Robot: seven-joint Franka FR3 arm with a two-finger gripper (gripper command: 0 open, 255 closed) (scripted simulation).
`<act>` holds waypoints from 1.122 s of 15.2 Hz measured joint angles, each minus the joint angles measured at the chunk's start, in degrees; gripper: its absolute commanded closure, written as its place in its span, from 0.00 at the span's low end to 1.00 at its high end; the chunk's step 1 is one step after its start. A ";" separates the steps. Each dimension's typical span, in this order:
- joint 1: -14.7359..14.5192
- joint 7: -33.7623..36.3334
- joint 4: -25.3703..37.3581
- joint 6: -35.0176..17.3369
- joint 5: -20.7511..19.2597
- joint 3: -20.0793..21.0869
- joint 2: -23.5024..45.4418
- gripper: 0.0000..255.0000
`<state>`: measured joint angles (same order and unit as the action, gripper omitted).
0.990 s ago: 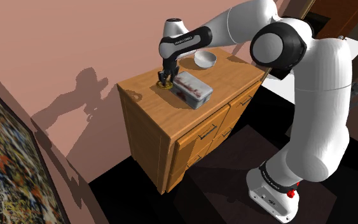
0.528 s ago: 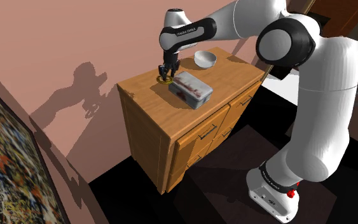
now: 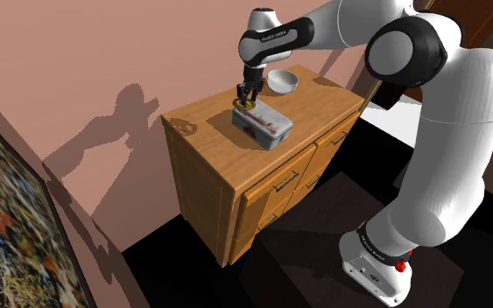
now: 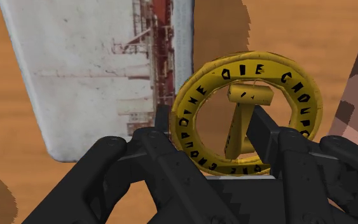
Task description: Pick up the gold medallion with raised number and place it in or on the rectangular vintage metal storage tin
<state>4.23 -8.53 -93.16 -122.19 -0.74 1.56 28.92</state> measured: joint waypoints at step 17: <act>8.04 -10.97 -2.46 -4.14 1.44 -2.35 1.73 1.00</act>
<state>12.27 -19.50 -95.63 -126.33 0.69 -0.78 30.64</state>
